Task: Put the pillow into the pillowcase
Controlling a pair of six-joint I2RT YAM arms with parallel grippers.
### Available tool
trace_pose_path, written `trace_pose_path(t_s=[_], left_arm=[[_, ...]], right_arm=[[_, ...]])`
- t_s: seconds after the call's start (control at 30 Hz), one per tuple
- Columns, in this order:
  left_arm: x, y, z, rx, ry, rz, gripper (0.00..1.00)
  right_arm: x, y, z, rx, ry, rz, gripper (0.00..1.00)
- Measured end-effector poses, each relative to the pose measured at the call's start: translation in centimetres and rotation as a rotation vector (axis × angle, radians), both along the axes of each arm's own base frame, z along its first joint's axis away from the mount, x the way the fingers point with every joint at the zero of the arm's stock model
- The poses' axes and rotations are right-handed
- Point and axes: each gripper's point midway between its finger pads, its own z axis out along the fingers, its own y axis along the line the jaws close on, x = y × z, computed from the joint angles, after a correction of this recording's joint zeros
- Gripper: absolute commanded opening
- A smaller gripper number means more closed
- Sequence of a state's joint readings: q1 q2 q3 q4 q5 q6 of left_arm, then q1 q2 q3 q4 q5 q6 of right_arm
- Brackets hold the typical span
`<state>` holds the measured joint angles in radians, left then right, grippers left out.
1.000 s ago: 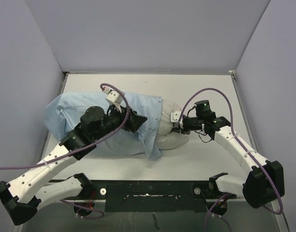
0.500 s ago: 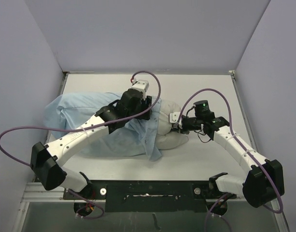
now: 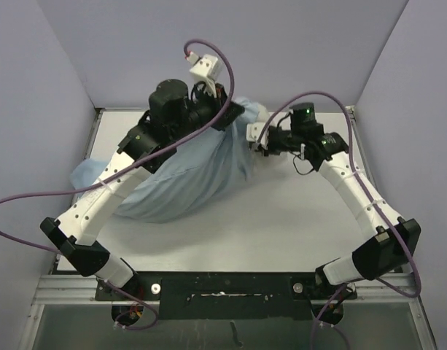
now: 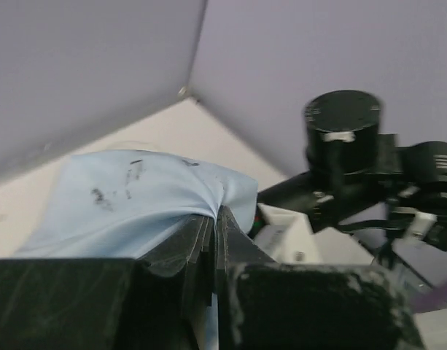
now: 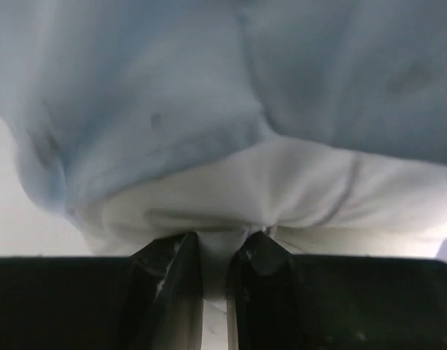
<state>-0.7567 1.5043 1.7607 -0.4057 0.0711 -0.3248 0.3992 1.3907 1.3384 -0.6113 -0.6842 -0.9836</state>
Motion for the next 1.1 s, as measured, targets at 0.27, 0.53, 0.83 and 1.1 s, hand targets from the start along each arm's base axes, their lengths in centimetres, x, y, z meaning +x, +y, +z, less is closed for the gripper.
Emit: trace_pose_path(t_s=[0.27, 0.53, 0.83, 1.1], left_arm=[[-5.1, -1.5, 7.3, -0.217, -0.248, -0.29, 0.0], [-4.9, -1.0, -21.1, -0.058, 0.214, -0.296, 0.0], [-6.3, -1.5, -26.7, -0.062, 0.365, -0.347, 0.02], [-9.7, -1.7, -24.2, -0.024, 0.324, -0.407, 0.0]], right_arm=[[3.9, 0.1, 8.9, 0.031, -0.398, -0.009, 0.04], [-10.5, -5.7, -18.2, -0.279, 0.203, 0.197, 0.49], [-11.3, -10.9, -6.4, -0.131, 0.241, 0.168, 0.87], [-7.9, -8.2, -3.9, 0.011, 0.262, 0.055, 0.73]])
